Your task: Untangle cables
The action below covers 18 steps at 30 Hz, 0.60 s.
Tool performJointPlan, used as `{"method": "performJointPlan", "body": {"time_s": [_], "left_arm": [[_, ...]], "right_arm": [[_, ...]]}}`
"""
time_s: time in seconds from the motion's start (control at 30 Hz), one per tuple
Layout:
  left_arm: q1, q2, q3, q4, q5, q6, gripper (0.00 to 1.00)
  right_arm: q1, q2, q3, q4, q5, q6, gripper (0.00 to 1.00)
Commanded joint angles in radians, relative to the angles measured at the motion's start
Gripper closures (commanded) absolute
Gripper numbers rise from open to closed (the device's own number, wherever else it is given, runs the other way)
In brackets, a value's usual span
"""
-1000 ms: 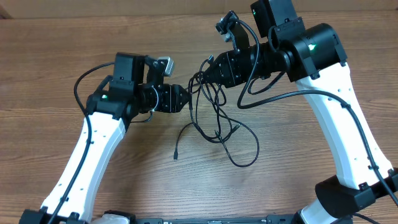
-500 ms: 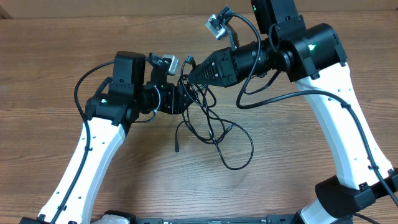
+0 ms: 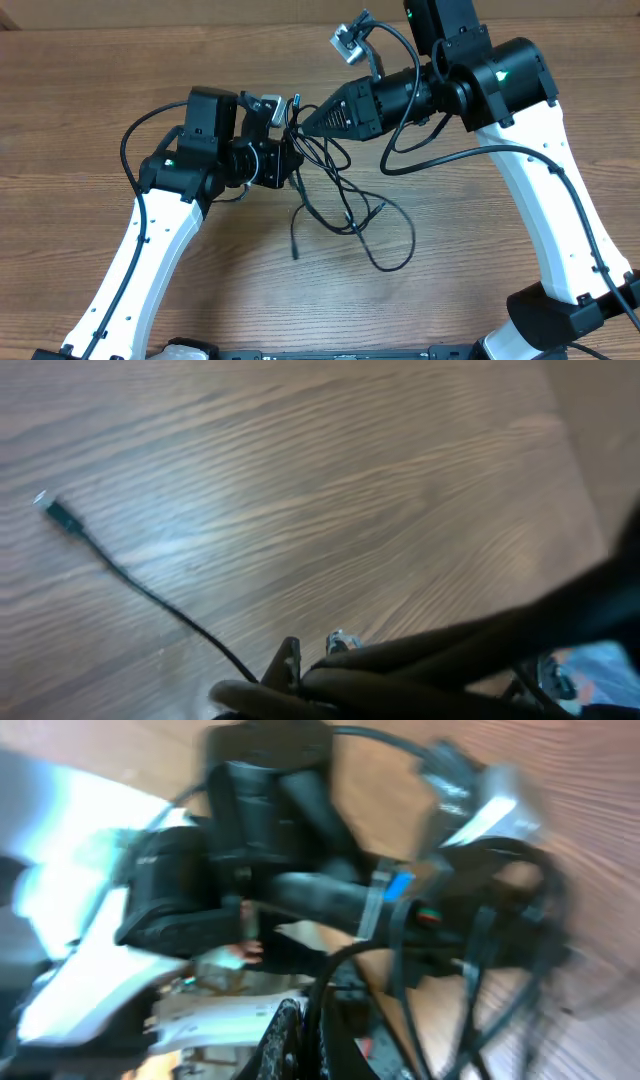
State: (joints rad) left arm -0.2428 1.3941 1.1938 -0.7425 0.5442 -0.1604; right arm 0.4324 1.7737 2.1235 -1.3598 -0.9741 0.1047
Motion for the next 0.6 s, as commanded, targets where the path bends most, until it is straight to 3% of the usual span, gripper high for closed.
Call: {"method": "performJointPlan", "body": {"time_s": [0.0, 0.27, 0.57], "left_arm": [[-0.006, -0.015, 0.015, -0.018, -0.057, 0.011, 0.96], [-0.004, -0.023, 0.015, -0.031, -0.058, 0.026, 0.96], [0.009, -0.069, 0.015, -0.060, -0.085, 0.026, 0.96]], "right_arm": [[-0.017, -0.027, 0.034, -0.034, 0.268, 0.002, 0.96], [-0.105, -0.027, 0.034, -0.109, 0.670, 0.003, 0.96], [-0.303, -0.027, 0.034, -0.113, 0.764, 0.004, 0.96]]}}
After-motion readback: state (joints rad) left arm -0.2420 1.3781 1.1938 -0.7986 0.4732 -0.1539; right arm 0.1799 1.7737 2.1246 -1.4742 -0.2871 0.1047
